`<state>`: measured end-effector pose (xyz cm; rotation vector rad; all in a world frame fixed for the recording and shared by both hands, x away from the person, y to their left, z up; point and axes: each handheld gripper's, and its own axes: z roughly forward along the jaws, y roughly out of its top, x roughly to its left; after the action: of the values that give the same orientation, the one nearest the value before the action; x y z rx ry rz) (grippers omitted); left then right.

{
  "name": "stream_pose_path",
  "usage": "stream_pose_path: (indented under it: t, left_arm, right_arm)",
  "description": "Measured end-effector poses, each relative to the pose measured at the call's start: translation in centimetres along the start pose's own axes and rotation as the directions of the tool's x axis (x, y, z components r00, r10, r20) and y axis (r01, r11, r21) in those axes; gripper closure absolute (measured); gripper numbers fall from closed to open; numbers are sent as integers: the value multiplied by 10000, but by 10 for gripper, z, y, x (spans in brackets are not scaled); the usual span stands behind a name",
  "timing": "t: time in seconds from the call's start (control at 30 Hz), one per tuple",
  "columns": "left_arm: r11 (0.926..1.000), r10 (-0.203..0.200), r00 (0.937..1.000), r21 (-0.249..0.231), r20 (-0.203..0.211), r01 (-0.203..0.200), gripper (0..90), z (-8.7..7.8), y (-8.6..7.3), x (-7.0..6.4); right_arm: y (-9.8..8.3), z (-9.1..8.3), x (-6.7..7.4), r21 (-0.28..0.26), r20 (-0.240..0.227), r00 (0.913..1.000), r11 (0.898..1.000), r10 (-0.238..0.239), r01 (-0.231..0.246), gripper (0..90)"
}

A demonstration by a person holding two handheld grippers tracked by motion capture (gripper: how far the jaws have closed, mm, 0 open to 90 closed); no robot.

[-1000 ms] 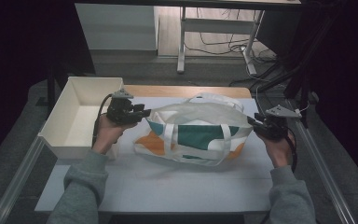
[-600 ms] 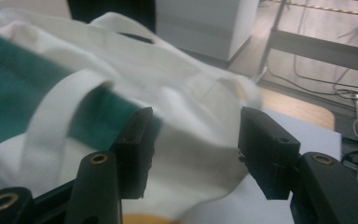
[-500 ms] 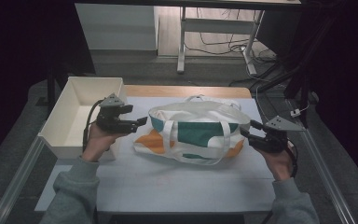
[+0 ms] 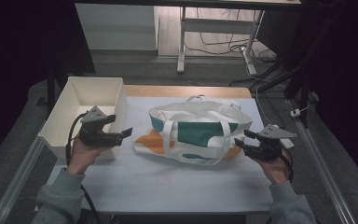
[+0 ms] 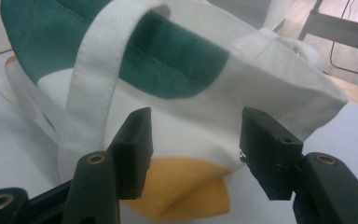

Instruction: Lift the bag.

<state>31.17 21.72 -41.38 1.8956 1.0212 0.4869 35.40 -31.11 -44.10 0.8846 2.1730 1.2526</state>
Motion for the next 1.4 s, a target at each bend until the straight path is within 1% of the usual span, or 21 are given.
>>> stream_pose_path:
  t: [0.1,0.13,0.2,0.27,0.33,0.47,0.6,0.7,0.77,0.9,1.0,1.07,1.17,1.4]
  left_arm:
    - [10000,-69,10000,37,-30,69,141,-3,-10,0]
    - [10000,-90,9999,11,-123,90,137,-3,-14,-1]
    - [9996,-266,9995,-63,-183,265,137,-5,-22,0]
    - [9992,-401,9991,18,-121,401,133,-6,-30,2]
    - [9991,-392,9991,163,-163,395,130,-7,-36,2]
    - [9981,-506,9986,345,-162,511,124,-9,-47,3]
    - [9971,-518,9986,550,-138,524,113,-9,-55,3]
    - [9957,-667,9978,643,-47,669,107,-8,-60,2]
    - [9952,-697,9976,693,-17,696,104,-7,-64,1]
    - [9943,-660,9978,837,-26,659,96,-3,-68,-3]
    - [9934,-782,9969,839,33,776,96,-2,-69,-2]
    - [9936,-797,9968,805,-33,797,96,-2,-69,-1]
    - [9931,-859,9963,790,-93,863,97,-3,-70,0]
    - [9926,-865,9962,849,-134,874,97,-2,-71,0]
  right_arm:
    - [-4,1,1,50,5,10000,10000,-6,6,444]
    - [-6,1,2,42,-4,10000,10000,4,-4,445]
    - [-8,1,3,53,-6,10000,10000,9,-9,445]
    - [-11,1,4,30,10,10000,10000,-24,24,444]
    - [-12,-1,5,24,56,10000,10000,-33,32,444]
    - [-16,-7,10,-13,153,9999,10000,-16,16,437]
    - [-26,-14,16,111,162,9998,9999,-100,99,431]
    - [-35,-13,17,327,159,9999,9994,-65,60,427]
    - [-40,-10,17,468,139,9999,9989,0,-6,424]
    - [-45,-4,17,631,87,9999,9980,-56,51,422]
    - [-48,-1,17,804,131,9997,9966,-190,179,419]
    - [-50,0,17,865,138,9997,9960,-222,210,419]
    - [-50,0,18,882,118,9996,9958,-237,226,419]
    - [-50,1,19,883,79,9993,9954,-366,358,417]
